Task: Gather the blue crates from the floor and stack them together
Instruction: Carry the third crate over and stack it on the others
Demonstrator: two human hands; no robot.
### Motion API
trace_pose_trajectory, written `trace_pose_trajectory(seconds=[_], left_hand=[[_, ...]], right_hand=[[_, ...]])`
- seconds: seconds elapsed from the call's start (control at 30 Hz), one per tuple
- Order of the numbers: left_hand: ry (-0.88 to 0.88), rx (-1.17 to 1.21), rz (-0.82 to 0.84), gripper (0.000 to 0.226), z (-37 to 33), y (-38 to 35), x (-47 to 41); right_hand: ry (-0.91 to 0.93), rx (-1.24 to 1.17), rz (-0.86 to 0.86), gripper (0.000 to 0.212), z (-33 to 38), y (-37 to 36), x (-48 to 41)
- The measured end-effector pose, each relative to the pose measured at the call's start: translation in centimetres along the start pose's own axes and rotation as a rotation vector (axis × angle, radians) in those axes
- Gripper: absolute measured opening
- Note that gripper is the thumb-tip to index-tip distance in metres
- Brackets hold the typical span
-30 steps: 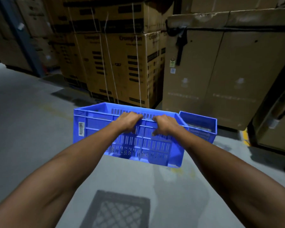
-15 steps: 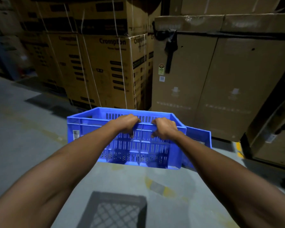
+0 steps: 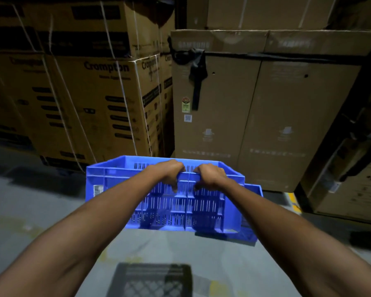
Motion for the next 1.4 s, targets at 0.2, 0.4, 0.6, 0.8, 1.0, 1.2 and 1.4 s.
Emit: trace_pose_trajectory(seconds=[0.2,0.4,0.6,0.8,1.0,1.2,1.4], left_hand=[[0.014,0.028,0.075,0.047,0.8,1.5,-6.1],[0.005,-0.007,-0.001,0.030,0.0,1.9,-11.7],[0.065,-0.048,-0.035,0.030,0.6,0.2,-17.9],[0.048,-0.042,-0.036,0.048,3.4,-4.7,-24.3],[0.014,-0.138,-0.158,0.042,8.2,-13.8,-32.4],[0.036,-0.178,-0.211,0.043,15.6,-22.3,-40.7],[0.031,-0.183,-0.236,0.038,19.7,-31.8,-46.0]], right_hand=[[-0.018,0.047,-0.093,0.034,-3.0,0.4,-4.5],[0.042,0.073,-0.055,0.031,-8.1,-0.2,-8.1],[0.079,0.067,0.020,0.031,-13.6,-2.5,-12.7],[0.089,0.034,-0.105,0.022,-14.7,-8.7,-17.9],[0.079,-0.005,-0.177,0.021,-14.9,-19.9,-24.7],[0.068,-0.012,-0.269,0.020,-15.2,-31.8,-32.4],[0.047,-0.002,-0.327,0.028,-16.1,-43.2,-36.7]])
Point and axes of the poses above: each hand's wrist, its own x-axis away from the middle knuckle, its own y-axis out of the back of the hand, z = x × y, the point moved 3 cm from there along -x, towards the middle knuckle, and after that the axes turned 9 degrees about x, right-handed, at the moved point
